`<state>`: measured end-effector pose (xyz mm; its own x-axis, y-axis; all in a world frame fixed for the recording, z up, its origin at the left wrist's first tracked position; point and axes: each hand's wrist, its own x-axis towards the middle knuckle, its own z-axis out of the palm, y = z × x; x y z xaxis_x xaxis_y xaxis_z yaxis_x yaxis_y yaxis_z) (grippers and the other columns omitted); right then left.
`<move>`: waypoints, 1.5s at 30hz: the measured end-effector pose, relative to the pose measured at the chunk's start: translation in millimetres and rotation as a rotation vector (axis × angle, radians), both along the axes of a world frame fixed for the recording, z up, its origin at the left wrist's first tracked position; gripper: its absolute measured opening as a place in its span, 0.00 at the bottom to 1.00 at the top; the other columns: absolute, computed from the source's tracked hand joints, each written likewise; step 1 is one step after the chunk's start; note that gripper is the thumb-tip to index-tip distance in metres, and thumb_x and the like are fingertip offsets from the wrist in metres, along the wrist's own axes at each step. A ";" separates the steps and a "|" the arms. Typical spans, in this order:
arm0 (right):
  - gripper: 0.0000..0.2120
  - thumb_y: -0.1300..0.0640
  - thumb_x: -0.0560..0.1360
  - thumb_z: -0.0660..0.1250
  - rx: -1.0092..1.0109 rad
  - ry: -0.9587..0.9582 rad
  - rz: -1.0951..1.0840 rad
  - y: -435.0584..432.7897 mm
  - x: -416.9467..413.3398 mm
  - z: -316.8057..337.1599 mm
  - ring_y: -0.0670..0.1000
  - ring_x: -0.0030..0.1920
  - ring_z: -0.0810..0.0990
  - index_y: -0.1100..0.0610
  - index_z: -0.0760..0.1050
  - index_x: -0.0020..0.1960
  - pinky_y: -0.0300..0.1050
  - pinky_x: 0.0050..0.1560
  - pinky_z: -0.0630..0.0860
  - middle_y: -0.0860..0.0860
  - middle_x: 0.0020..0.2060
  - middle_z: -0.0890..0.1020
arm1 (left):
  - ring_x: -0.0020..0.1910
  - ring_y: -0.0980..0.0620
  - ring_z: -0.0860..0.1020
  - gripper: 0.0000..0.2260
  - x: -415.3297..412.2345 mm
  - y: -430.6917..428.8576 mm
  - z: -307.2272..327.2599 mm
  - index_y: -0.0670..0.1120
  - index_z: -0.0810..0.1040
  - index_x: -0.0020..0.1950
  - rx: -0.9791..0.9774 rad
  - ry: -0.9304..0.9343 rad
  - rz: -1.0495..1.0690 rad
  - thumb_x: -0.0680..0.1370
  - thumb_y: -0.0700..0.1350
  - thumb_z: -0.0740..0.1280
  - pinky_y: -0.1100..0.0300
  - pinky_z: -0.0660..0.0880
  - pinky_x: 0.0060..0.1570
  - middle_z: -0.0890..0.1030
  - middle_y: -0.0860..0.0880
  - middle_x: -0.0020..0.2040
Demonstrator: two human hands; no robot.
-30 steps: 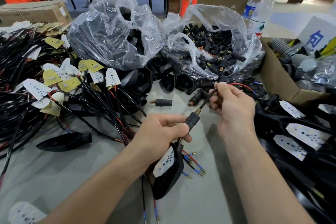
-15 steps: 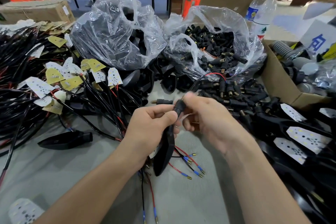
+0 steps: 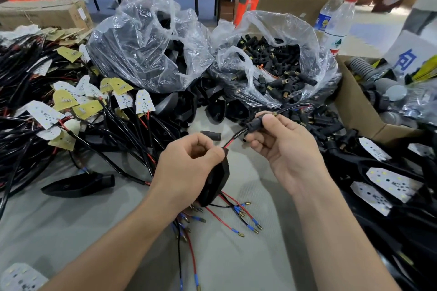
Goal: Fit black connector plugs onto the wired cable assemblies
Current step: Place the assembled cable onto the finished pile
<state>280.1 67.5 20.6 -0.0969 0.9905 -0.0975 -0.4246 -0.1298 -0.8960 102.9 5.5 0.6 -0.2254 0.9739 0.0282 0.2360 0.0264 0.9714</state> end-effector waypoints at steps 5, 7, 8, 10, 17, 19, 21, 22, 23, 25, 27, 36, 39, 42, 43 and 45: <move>0.08 0.61 0.84 0.61 0.001 -0.018 0.012 -0.9 -3.1 -1.3 0.54 0.35 0.86 0.57 0.77 0.48 0.44 0.36 0.82 0.58 0.39 0.85 | 0.31 0.63 0.79 0.07 0.7 -4.7 -1.8 0.57 0.82 0.38 0.086 0.253 0.137 0.75 0.54 0.73 0.71 0.71 0.33 0.82 0.60 0.31; 0.07 0.60 0.85 0.60 0.005 -0.058 0.058 -2.3 -4.8 -2.7 0.54 0.36 0.85 0.57 0.75 0.49 0.47 0.38 0.83 0.61 0.43 0.86 | 0.32 0.63 0.80 0.08 0.4 -6.8 -1.0 0.59 0.82 0.36 0.093 0.351 0.164 0.74 0.56 0.73 0.71 0.71 0.33 0.82 0.62 0.30; 0.07 0.60 0.85 0.60 0.006 -0.080 0.089 -3.1 -5.8 -3.7 0.55 0.37 0.85 0.56 0.75 0.50 0.47 0.39 0.83 0.61 0.44 0.86 | 0.31 0.63 0.80 0.07 -0.1 -7.5 -0.9 0.60 0.82 0.36 0.088 0.367 0.164 0.74 0.57 0.73 0.70 0.71 0.31 0.82 0.62 0.29; 0.07 0.60 0.85 0.60 0.010 -0.134 0.163 -5.5 -8.9 -5.7 0.54 0.41 0.85 0.55 0.75 0.49 0.47 0.41 0.83 0.60 0.45 0.87 | 0.31 0.62 0.81 0.06 -1.3 -8.3 -1.9 0.61 0.82 0.38 0.090 0.369 0.164 0.74 0.58 0.73 0.63 0.74 0.34 0.82 0.62 0.30; 0.03 0.59 0.85 0.61 -0.069 -0.026 0.372 -11.4 -11.0 -4.5 0.61 0.51 0.86 0.56 0.74 0.54 0.60 0.48 0.84 0.61 0.50 0.86 | 0.32 0.59 0.82 0.04 -2.8 -7.2 -0.6 0.61 0.83 0.40 0.231 0.274 0.200 0.74 0.57 0.72 0.56 0.78 0.35 0.83 0.61 0.32; 0.02 0.62 0.84 0.62 -0.086 0.013 0.404 -13.1 -11.3 -4.7 0.61 0.51 0.86 0.58 0.73 0.54 0.59 0.45 0.84 0.61 0.49 0.86 | 0.33 0.58 0.82 0.04 -2.8 -7.1 0.2 0.61 0.83 0.41 0.263 0.266 0.200 0.74 0.58 0.71 0.54 0.80 0.36 0.83 0.60 0.32; 0.05 0.66 0.81 0.64 -0.052 0.031 0.446 -14.5 -11.6 -5.4 0.60 0.51 0.86 0.58 0.73 0.54 0.59 0.45 0.84 0.60 0.47 0.86 | 0.33 0.59 0.82 0.04 -2.4 -8.2 1.4 0.61 0.83 0.42 0.314 0.295 0.189 0.75 0.58 0.71 0.58 0.78 0.34 0.83 0.62 0.33; 0.08 0.69 0.79 0.66 -0.027 0.033 0.463 -15.0 -11.8 -5.5 0.59 0.50 0.86 0.59 0.72 0.54 0.60 0.46 0.83 0.59 0.46 0.86 | 0.34 0.59 0.82 0.04 -2.1 -9.0 2.0 0.61 0.83 0.43 0.332 0.309 0.181 0.75 0.58 0.71 0.61 0.76 0.33 0.82 0.63 0.33; 0.11 0.71 0.77 0.67 -0.004 0.030 0.471 -15.4 -11.9 -5.6 0.58 0.48 0.87 0.59 0.72 0.55 0.59 0.47 0.83 0.59 0.44 0.86 | 0.34 0.60 0.82 0.04 -2.1 -9.4 2.2 0.60 0.83 0.43 0.343 0.322 0.177 0.75 0.57 0.71 0.63 0.75 0.33 0.82 0.63 0.34; 0.16 0.73 0.72 0.70 0.018 0.002 0.443 -15.7 -13.4 -6.1 0.57 0.45 0.87 0.60 0.72 0.54 0.55 0.45 0.84 0.60 0.41 0.83 | 0.35 0.60 0.82 0.04 -2.6 -9.4 2.0 0.60 0.83 0.42 0.350 0.336 0.175 0.75 0.57 0.71 0.64 0.75 0.34 0.82 0.63 0.34; 0.16 0.77 0.71 0.70 0.038 -0.049 0.382 -15.6 -15.5 -7.1 0.54 0.39 0.87 0.61 0.73 0.50 0.47 0.40 0.84 0.58 0.35 0.81 | 0.36 0.60 0.82 0.05 -3.3 -8.2 2.2 0.59 0.83 0.43 0.338 0.313 0.174 0.74 0.58 0.71 0.60 0.77 0.36 0.83 0.63 0.35; 0.16 0.81 0.70 0.68 0.016 -0.038 0.089 -12.4 -15.7 -7.7 0.54 0.33 0.83 0.62 0.74 0.46 0.42 0.34 0.82 0.60 0.35 0.78 | 0.32 0.56 0.82 0.06 -9.9 -0.1 1.2 0.58 0.85 0.40 0.134 0.156 0.126 0.76 0.57 0.74 0.56 0.78 0.34 0.84 0.56 0.31; 0.16 0.81 0.70 0.68 -0.026 -0.076 0.037 -10.7 -14.3 -8.6 0.53 0.35 0.84 0.62 0.74 0.47 0.44 0.37 0.83 0.60 0.37 0.79 | 0.33 0.59 0.83 0.05 -13.2 0.2 2.6 0.58 0.85 0.38 0.115 0.218 0.098 0.74 0.53 0.76 0.59 0.80 0.36 0.84 0.57 0.32; 0.15 0.79 0.71 0.68 -0.038 -0.111 0.093 -11.1 -13.9 -9.9 0.55 0.40 0.85 0.60 0.73 0.47 0.48 0.39 0.84 0.59 0.39 0.82 | 0.32 0.61 0.82 0.06 -13.3 0.1 1.2 0.56 0.85 0.36 0.090 0.314 0.104 0.73 0.51 0.76 0.55 0.81 0.39 0.84 0.58 0.31; 0.14 0.77 0.72 0.70 -0.042 -0.108 0.133 -11.9 -14.3 -10.0 0.56 0.41 0.86 0.60 0.73 0.46 0.49 0.40 0.83 0.59 0.40 0.83 | 0.32 0.60 0.82 0.07 -12.6 0.1 0.6 0.56 0.85 0.36 0.087 0.330 0.102 0.73 0.51 0.76 0.54 0.81 0.40 0.83 0.58 0.31; 0.14 0.74 0.70 0.73 -0.047 -0.090 0.201 -13.1 -14.0 -9.3 0.57 0.45 0.86 0.59 0.73 0.46 0.52 0.41 0.83 0.60 0.43 0.84 | 0.32 0.58 0.82 0.07 -10.5 0.1 0.4 0.55 0.84 0.36 0.087 0.320 0.100 0.74 0.49 0.76 0.54 0.80 0.39 0.83 0.56 0.31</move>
<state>266.1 54.5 11.3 -0.2804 0.9463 -0.1607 -0.3047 -0.2465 -0.9200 92.3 5.6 1.1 -0.2857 0.9383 0.1947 0.5292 -0.0149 0.8484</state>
